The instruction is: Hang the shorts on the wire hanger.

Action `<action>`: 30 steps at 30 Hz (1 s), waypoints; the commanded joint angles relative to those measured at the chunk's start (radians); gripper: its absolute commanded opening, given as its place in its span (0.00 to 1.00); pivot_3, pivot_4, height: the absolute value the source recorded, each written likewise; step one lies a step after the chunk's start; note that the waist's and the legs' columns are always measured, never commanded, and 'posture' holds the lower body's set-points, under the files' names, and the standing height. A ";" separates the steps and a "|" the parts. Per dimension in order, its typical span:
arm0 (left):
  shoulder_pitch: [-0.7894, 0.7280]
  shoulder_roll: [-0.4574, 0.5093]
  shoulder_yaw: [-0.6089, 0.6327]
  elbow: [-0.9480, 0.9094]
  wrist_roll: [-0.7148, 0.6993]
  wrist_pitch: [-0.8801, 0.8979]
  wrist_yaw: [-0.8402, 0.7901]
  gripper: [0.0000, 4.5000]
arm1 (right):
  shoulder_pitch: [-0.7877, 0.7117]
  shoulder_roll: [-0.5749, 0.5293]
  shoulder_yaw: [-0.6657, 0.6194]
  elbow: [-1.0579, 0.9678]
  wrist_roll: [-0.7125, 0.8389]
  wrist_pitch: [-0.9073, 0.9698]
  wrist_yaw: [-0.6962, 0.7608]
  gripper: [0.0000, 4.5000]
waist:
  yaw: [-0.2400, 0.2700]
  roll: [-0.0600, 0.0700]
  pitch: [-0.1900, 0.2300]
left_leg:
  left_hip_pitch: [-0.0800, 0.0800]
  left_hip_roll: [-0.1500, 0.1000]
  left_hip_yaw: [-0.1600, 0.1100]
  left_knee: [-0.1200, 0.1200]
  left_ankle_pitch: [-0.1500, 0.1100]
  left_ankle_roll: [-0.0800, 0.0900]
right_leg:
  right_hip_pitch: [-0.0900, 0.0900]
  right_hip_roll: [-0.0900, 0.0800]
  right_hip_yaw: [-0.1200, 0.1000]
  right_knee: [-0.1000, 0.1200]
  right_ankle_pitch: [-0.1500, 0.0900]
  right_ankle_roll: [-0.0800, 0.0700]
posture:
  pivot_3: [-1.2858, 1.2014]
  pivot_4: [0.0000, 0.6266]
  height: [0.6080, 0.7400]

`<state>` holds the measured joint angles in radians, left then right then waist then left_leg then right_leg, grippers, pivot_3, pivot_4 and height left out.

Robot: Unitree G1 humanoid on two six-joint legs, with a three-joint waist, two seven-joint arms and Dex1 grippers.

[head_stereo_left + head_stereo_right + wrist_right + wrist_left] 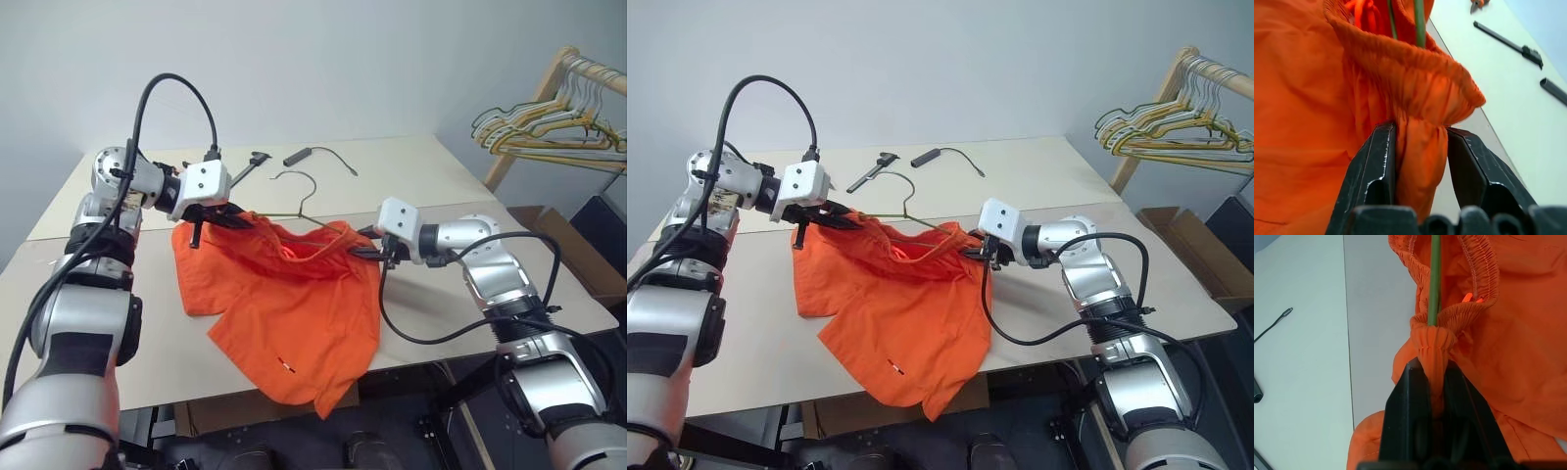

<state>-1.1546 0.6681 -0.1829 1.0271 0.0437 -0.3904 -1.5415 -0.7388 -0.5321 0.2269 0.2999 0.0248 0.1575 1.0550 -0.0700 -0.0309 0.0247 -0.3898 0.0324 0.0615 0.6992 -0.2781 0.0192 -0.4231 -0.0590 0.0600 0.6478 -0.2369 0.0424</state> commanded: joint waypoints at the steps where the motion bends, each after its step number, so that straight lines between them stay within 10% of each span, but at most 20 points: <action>1: -0.007 0.011 0.029 -0.041 -0.024 0.005 0.002 0.01 | -0.024 0.005 -0.044 -0.004 0.046 0.030 0.005 0.44 | 0.000 0.000 0.000 | 0.000 0.000 0.000 0.000 0.000 0.000 | 0.000 0.000 0.000 0.000 0.000 0.000 | 0.51 0.00 1.00; 14: -0.002 -0.010 0.053 -0.061 -0.072 0.027 -0.059 0.01 | -0.029 0.015 -0.070 -0.033 0.147 0.080 0.073 0.44 | -0.001 0.000 0.000 | 0.000 0.000 -0.001 0.000 0.000 0.000 | 0.000 0.000 0.000 0.000 0.000 0.000 | 0.51 0.00 1.00; 20: 0.010 -0.001 0.047 -0.066 -0.071 0.013 -0.072 0.01 | -0.018 0.025 -0.085 -0.045 0.172 0.061 0.082 0.03 | -0.002 0.000 0.000 | 0.000 0.000 -0.001 0.000 0.000 0.000 | 0.000 0.000 0.000 0.000 0.000 0.000 | 0.51 0.00 1.00; 26: 0.016 -0.008 0.057 -0.045 -0.061 0.018 -0.041 0.01 | -0.006 0.026 -0.091 -0.051 0.173 0.056 0.083 0.01 | -0.001 0.000 0.000 | 0.000 0.000 -0.001 0.000 0.000 0.000 | 0.000 0.000 0.000 0.000 0.000 0.000 | 0.51 0.00 1.00; 30: 0.006 -0.016 0.067 -0.020 -0.060 0.020 -0.011 0.28 | 0.002 0.027 -0.098 -0.060 0.181 0.078 0.071 0.00 | 0.000 0.000 0.000 | 0.000 0.000 -0.001 0.000 0.000 0.000 | 0.000 0.000 0.000 0.000 0.000 0.000 | 0.51 0.00 1.00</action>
<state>-1.1305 0.6563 -0.1323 1.0015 -0.0045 -0.3675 -1.5618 -0.7227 -0.5063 0.1807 0.2828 0.1736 0.2393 1.1470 -0.0703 -0.0309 0.0247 -0.3897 0.0325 0.0600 0.6994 -0.2781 0.0192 -0.4230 -0.0590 0.0601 0.6481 -0.2369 0.0424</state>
